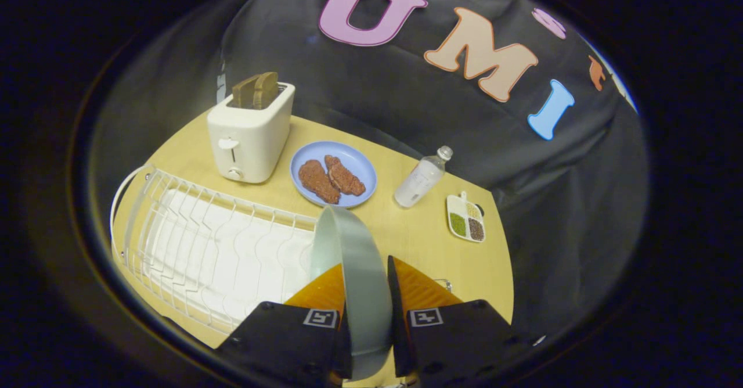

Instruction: Take the plate from the dish rack, then take the spoon from the basket and place it into the plate.

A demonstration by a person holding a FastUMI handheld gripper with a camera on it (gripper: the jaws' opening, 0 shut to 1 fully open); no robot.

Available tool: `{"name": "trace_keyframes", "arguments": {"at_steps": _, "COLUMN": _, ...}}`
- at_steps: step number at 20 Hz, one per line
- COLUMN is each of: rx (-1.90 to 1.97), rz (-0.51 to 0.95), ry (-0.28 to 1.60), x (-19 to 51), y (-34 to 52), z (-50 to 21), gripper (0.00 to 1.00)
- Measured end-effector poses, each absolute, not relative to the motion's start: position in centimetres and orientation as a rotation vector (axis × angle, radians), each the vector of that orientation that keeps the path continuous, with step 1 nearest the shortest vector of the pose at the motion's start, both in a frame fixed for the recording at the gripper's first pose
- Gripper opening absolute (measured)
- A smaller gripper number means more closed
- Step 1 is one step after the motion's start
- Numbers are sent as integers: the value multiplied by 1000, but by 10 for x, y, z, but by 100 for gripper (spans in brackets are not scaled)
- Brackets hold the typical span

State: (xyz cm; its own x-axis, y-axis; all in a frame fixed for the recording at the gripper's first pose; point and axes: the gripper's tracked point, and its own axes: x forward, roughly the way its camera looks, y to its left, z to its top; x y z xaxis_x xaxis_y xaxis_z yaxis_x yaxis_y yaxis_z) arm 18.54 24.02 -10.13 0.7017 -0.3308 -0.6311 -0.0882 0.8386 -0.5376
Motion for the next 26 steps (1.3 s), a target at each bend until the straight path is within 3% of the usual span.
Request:
{"name": "trace_keyframes", "arguments": {"at_steps": 7, "rx": -418, "rz": -77, "ry": 837, "x": 170, "y": 247, "z": -86, "gripper": 31}}
{"name": "trace_keyframes", "arguments": {"at_steps": 15, "rx": 12, "rz": 130, "ry": 964, "x": 138, "y": 253, "z": -72, "gripper": 31}}
{"name": "trace_keyframes", "arguments": {"at_steps": 26, "rx": 236, "rz": 341, "ry": 913, "x": 40, "y": 172, "z": -60, "gripper": 31}}
